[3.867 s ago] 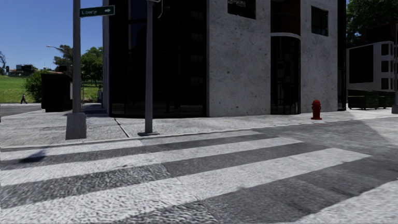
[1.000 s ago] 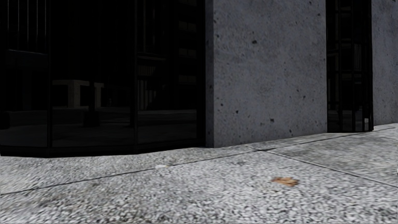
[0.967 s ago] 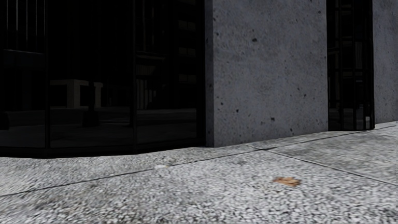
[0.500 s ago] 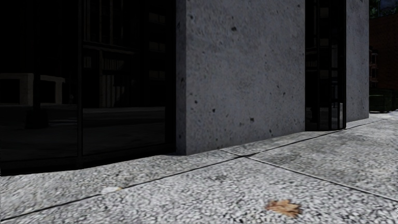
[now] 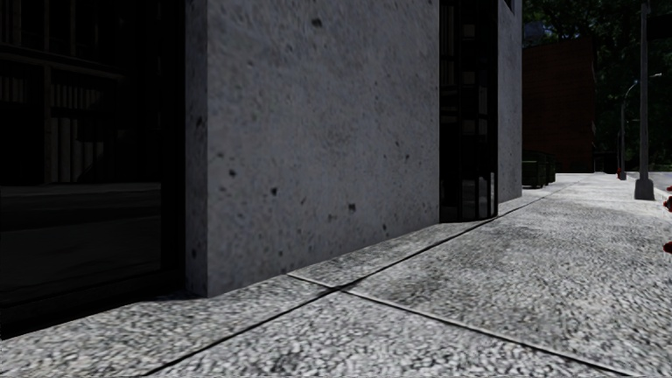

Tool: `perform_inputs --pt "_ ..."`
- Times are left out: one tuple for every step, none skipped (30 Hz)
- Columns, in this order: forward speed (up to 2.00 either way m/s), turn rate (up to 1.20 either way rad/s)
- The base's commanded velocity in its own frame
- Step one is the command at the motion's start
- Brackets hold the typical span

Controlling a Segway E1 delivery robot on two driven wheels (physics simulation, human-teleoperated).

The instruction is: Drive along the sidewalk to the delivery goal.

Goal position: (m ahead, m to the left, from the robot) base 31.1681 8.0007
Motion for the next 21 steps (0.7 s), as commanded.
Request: perform_inputs --pt "1.3 -0.56" --pt "1.3 -0.56" --pt "1.3 -0.56" --pt "1.3 -0.56" --pt "1.3 -0.56" --pt "1.3 -0.56" --pt "1.3 -0.56" --pt "1.3 -0.55" --pt "1.3 -0.55" --pt "1.3 -0.55" --pt "1.3 -0.55" --pt "1.3 -0.54" --pt "1.3 -0.54" --pt "1.3 -0.54" --pt "1.3 -0.54" --pt "1.33 -0.54" --pt "1.56 -0.54" --pt "2.0 -0.54" --pt "2.0 -0.54" --pt "2.0 -0.54" --pt "2.0 -0.54"
